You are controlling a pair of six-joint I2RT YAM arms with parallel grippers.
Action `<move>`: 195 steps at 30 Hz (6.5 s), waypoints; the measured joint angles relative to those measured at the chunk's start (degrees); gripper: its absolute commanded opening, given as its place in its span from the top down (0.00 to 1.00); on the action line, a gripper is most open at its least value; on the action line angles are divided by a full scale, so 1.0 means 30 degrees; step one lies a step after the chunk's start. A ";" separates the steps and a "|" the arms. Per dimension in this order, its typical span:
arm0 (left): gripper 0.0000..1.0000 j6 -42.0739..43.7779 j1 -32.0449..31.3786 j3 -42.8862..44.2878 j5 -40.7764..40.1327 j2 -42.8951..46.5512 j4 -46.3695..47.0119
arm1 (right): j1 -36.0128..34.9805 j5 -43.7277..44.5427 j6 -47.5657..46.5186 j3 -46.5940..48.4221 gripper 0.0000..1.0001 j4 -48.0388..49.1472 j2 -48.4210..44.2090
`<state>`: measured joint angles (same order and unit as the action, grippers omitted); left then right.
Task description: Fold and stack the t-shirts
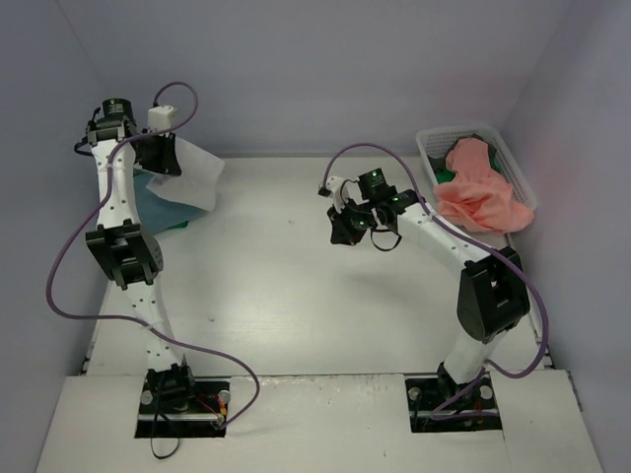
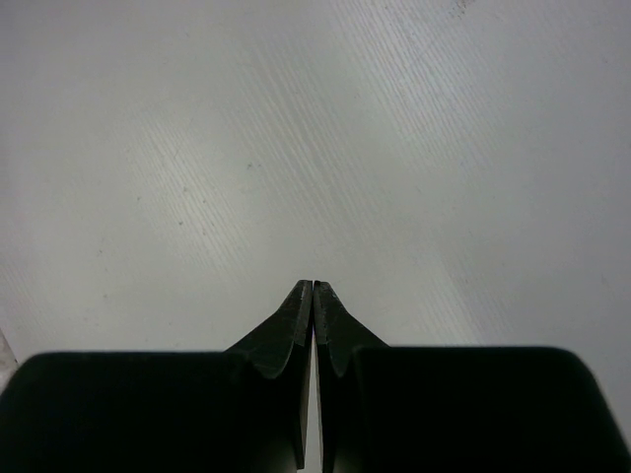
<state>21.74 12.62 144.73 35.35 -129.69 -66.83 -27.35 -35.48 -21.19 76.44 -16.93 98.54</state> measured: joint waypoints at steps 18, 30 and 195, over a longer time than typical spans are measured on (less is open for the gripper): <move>1.00 0.2863 0.2586 -0.3206 -0.2033 -0.0277 0.0131 | 0.0000 -0.0481 0.0000 -0.0022 1.00 -0.0015 0.0124; 1.00 0.2047 0.4313 -0.4313 -0.3942 -0.0554 0.1792 | -0.0007 -0.0780 0.0000 -0.0022 1.00 -0.0036 0.0321; 0.39 -0.1836 -0.6827 -1.4003 -0.2317 1.0841 0.2871 | 1.2152 1.6007 -0.2747 -0.0780 0.28 -0.2164 -0.4051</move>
<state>16.23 -7.86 102.72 28.40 -97.17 -58.22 9.10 12.53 -29.43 74.11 -23.42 86.39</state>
